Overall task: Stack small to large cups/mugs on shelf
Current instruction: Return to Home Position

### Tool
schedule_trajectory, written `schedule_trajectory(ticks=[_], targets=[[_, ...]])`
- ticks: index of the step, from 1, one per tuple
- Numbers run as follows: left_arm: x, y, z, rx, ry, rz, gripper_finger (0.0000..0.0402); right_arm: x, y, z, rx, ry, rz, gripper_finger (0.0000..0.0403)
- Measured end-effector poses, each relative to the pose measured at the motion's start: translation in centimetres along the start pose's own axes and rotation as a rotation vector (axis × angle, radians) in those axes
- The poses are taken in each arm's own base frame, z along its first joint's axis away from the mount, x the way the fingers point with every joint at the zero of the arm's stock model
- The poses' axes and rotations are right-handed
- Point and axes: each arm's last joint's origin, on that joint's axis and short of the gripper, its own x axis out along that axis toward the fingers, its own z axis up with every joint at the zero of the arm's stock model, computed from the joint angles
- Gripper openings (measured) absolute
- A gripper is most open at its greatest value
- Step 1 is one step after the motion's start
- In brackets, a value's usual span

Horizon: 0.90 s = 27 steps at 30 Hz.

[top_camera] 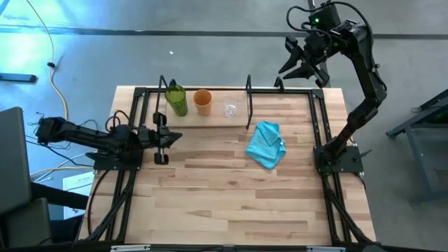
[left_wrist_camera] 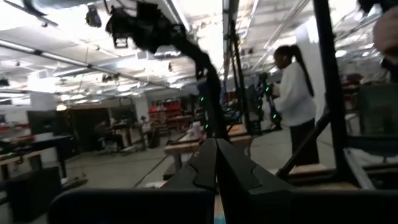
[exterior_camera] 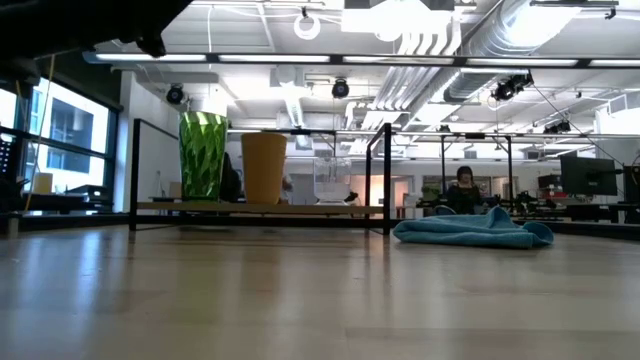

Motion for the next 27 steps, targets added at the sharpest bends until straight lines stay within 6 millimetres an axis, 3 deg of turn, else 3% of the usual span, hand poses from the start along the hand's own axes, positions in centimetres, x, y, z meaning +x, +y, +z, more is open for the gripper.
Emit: schedule_trajectory(ticks=[9, 27], targets=[[-2.9, 0.3, -1.1, -0.002, -0.049, 0.041, 0.0002, 0.0, 0.0, 0.0, 0.008, 0.015, -0.012, 0.0092], [-5.7, 0.6, -0.7, 0.003, -0.024, -0.040, 0.0001, 0.0, 0.0, 0.0, 0.001, 0.016, -0.012, 0.0092]])
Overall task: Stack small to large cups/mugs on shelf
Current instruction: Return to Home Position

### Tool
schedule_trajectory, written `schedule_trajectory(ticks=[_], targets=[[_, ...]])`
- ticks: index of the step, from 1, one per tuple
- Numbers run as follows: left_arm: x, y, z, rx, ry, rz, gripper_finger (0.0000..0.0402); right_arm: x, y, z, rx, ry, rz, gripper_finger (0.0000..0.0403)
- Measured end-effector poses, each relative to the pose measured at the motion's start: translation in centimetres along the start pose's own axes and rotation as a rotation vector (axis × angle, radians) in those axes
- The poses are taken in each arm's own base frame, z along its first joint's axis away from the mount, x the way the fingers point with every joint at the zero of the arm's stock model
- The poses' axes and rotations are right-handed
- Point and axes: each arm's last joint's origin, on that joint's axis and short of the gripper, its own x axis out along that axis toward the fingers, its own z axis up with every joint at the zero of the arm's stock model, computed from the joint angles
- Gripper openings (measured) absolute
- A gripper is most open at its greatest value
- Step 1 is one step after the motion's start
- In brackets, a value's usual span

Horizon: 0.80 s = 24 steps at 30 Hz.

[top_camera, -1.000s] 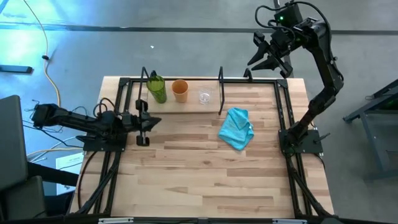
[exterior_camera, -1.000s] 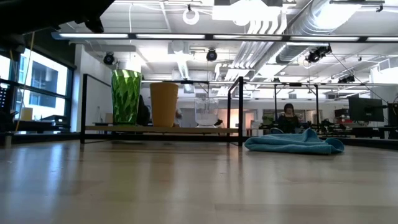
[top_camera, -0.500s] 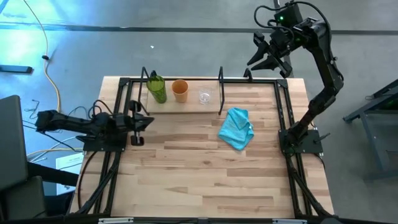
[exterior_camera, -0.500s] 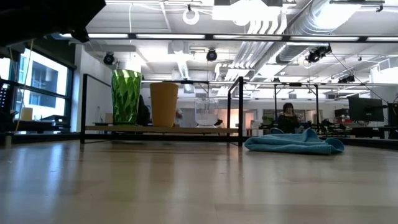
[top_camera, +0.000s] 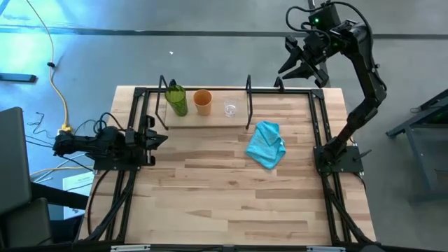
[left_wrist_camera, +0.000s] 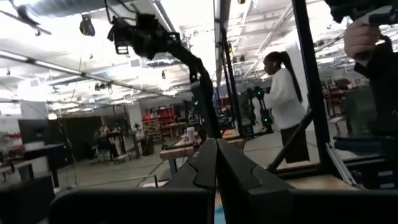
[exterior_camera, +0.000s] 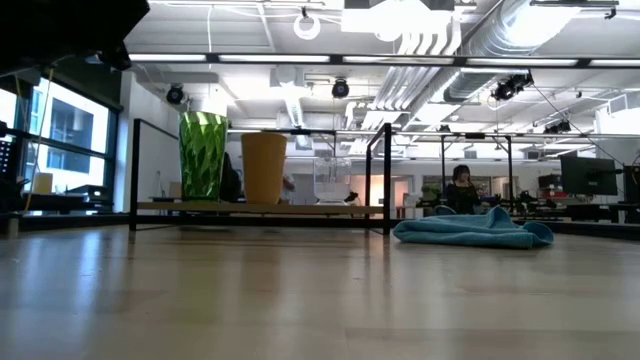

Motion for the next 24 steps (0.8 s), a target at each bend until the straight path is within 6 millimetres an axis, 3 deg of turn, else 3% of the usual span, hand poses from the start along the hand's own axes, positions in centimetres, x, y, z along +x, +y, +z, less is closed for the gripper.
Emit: schedule_trajectory(ticks=[13, 24], targets=[[-0.1, -0.2, -1.1, -0.054, 0.123, -0.004, 0.0000, 0.1, -0.1, -0.4, -0.017, -0.022, 0.024, 0.0092], [-0.3, -0.4, -2.2, -0.128, 0.244, 0.007, 0.0001, -0.1, -0.5, -7.2, 0.078, -0.006, 0.025, 0.0092]])
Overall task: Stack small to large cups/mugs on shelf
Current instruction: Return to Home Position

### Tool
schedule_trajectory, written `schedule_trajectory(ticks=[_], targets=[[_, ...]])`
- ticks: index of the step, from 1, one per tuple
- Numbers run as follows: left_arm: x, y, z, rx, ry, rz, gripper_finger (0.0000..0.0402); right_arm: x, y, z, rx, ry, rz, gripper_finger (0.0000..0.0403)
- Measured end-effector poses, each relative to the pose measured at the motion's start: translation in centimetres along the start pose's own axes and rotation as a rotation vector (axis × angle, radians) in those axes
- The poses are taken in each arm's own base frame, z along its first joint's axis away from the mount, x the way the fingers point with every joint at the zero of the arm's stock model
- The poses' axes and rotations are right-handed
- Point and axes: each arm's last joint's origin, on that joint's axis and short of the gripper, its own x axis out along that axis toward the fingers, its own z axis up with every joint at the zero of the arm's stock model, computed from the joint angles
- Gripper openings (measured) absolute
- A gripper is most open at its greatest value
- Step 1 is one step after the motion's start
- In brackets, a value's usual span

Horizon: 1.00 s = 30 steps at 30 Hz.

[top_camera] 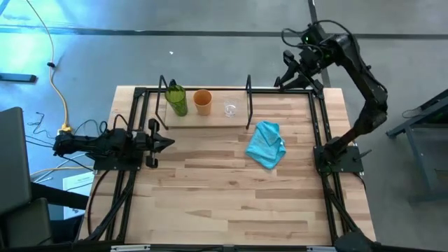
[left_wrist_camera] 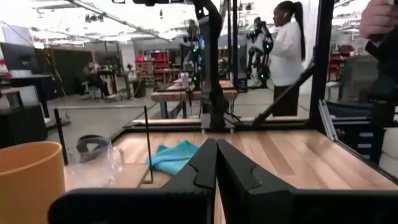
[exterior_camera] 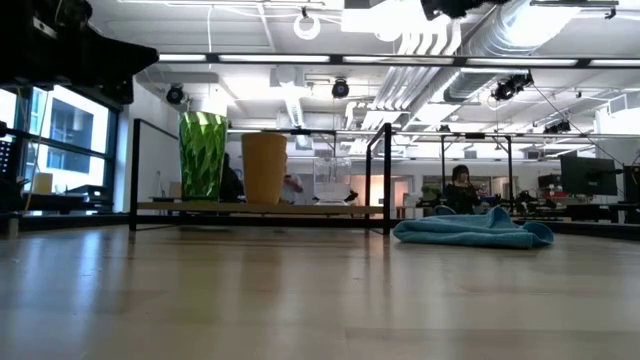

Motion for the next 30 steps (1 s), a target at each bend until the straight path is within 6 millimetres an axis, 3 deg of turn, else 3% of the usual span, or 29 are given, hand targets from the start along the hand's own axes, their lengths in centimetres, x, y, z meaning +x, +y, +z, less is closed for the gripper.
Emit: schedule_trajectory(ticks=[5, 12, 20, 30], targets=[[0.0, -0.1, -0.7, -0.019, 0.057, -0.016, 0.0001, -0.2, 1.0, -2.9, 0.002, -0.029, 0.005, 0.0092], [0.0, -0.2, -0.9, -0.040, 0.078, -0.058, 0.0001, 0.4, 3.2, -5.3, -0.048, -0.086, 0.038, 0.0092], [0.0, -0.2, -0.9, -0.040, 0.079, -0.058, 0.0001, 1.3, 6.7, -6.1, -0.151, -0.194, 0.099, 0.0092], [0.0, -0.2, -0.9, -0.040, 0.079, -0.057, 0.0001, 1.5, 11.8, -6.2, -0.233, -0.203, 0.146, 0.0092]])
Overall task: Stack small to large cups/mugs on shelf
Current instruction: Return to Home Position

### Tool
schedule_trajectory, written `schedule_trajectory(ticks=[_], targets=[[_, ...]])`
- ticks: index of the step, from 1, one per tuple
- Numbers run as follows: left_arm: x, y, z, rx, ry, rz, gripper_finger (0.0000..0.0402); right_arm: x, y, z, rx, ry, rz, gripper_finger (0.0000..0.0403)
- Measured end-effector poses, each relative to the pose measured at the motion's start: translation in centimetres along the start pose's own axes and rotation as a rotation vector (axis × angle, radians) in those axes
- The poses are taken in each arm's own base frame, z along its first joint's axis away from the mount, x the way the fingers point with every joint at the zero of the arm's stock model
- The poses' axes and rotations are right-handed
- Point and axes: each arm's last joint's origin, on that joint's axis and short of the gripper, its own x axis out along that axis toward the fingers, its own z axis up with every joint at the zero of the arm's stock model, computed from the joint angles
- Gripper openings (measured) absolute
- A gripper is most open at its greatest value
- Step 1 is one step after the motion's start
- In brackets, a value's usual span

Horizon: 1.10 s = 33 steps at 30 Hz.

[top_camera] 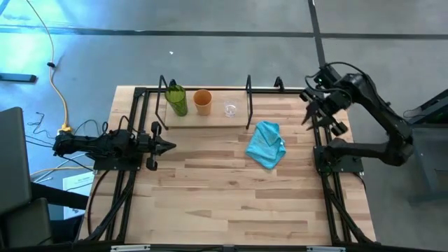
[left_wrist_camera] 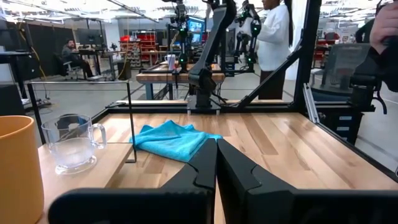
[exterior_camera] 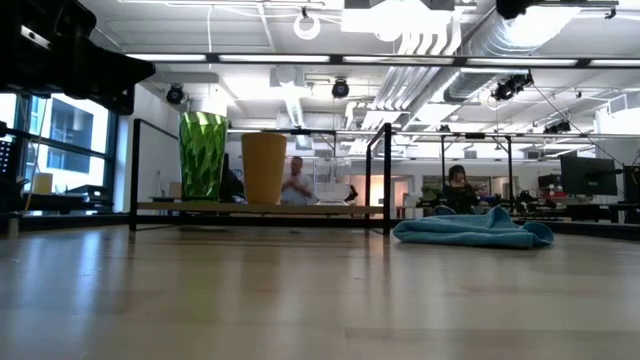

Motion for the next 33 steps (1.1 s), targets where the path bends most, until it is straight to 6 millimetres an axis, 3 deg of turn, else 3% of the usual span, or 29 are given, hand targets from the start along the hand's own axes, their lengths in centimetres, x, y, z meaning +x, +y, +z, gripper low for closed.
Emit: schedule_trajectory(ticks=[12, 33], targets=[[0.0, 0.0, 0.0, 0.000, 0.000, 0.008, 0.0001, 0.1, 4.9, -1.0, -0.042, -0.002, 0.009, 0.0092], [0.0, 0.1, 0.0, -0.003, -0.003, 0.023, 0.0001, 3.1, 4.5, -6.1, -0.127, -0.071, 0.291, 0.0092]])
